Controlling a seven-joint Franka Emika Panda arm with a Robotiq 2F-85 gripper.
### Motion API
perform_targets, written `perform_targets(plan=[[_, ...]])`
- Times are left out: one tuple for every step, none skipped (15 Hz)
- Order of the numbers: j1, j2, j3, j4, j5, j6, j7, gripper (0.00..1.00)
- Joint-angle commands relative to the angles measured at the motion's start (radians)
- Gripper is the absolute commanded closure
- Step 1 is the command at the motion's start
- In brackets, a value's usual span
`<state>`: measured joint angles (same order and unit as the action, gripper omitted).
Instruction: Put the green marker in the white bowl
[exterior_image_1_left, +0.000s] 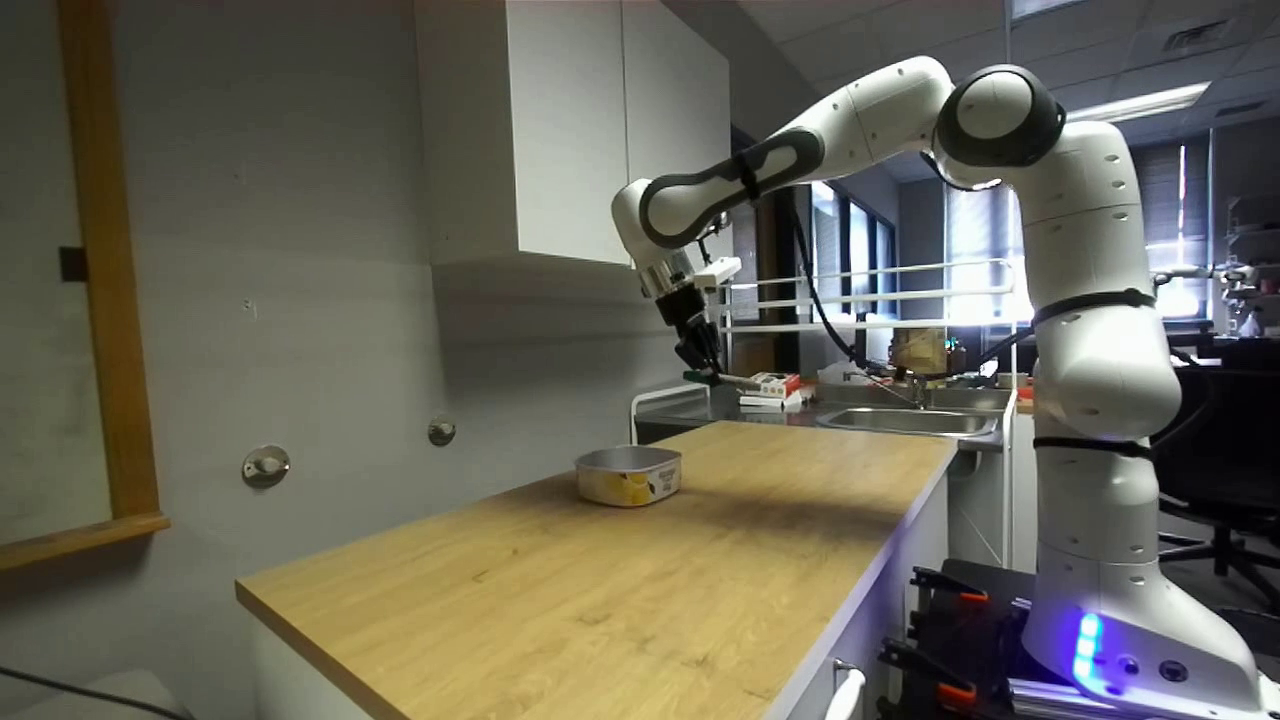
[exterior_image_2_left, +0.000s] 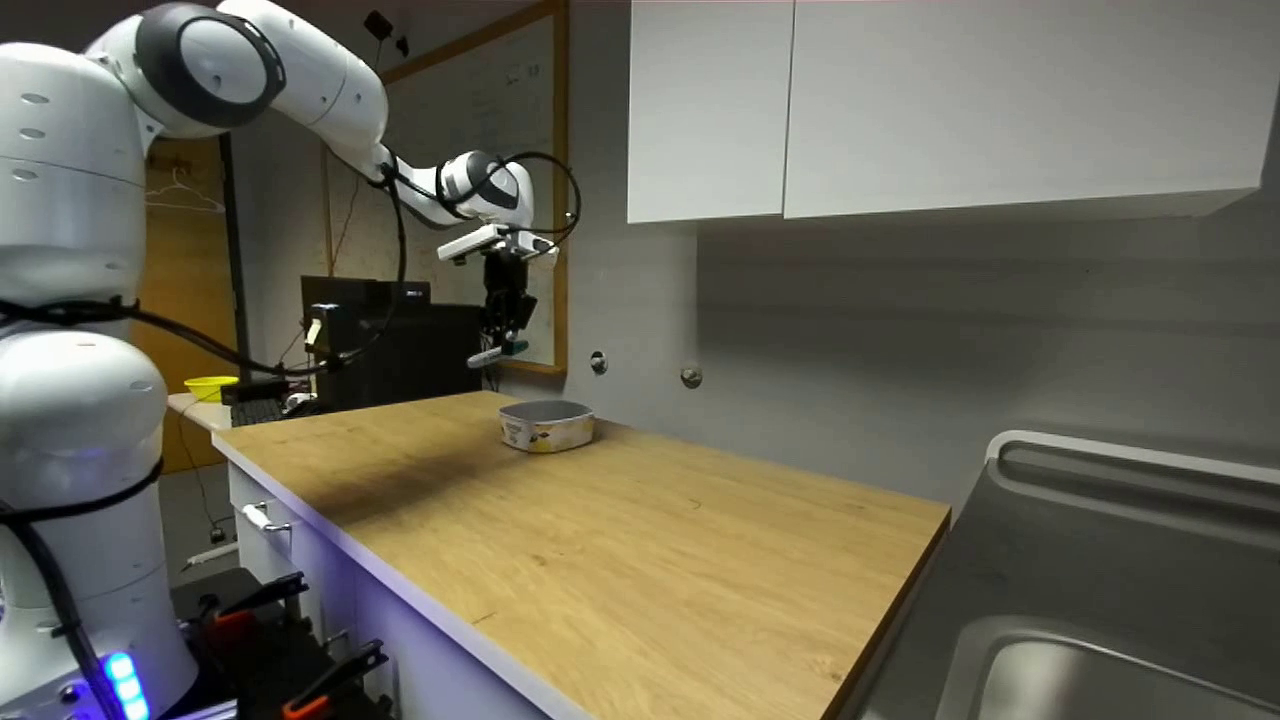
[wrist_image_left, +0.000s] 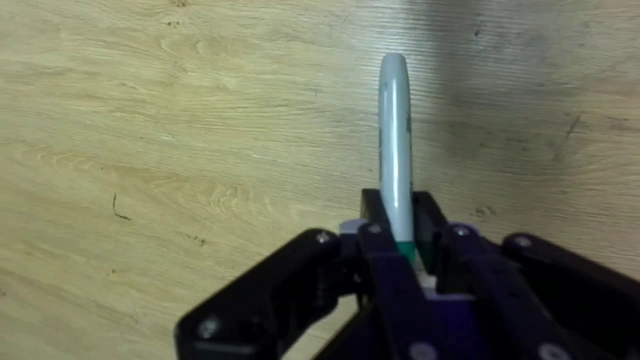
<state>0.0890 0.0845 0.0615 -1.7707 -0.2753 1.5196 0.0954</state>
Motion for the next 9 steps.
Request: perform_targets(plan=[[0.039,0.119,0.028,0.197,-0.062,-0.123,0.021,0.94],[0.049,0.157,0.030,0.256,-0.080,-0.149,0.016,0.94],[0.056,0.194,0.029,0.312,-0.096,-0.175,0.006,0.94],[0.060,0.233,0.024,0.368,-0.106,-0.198,-0.010,0.94],[0.064,0.267,0.019,0.418,-0.113,-0.220,-0.020,0.94],[0.064,0.299,0.015,0.462,-0.111,-0.237,-0.031,0.94],[0.063,0.330,0.012,0.503,-0.105,-0.254,-0.042,0.94],[0.059,0.357,0.006,0.532,-0.097,-0.265,-0.055,0.94],[0.056,0.383,0.001,0.559,-0.090,-0.276,-0.067,0.94]])
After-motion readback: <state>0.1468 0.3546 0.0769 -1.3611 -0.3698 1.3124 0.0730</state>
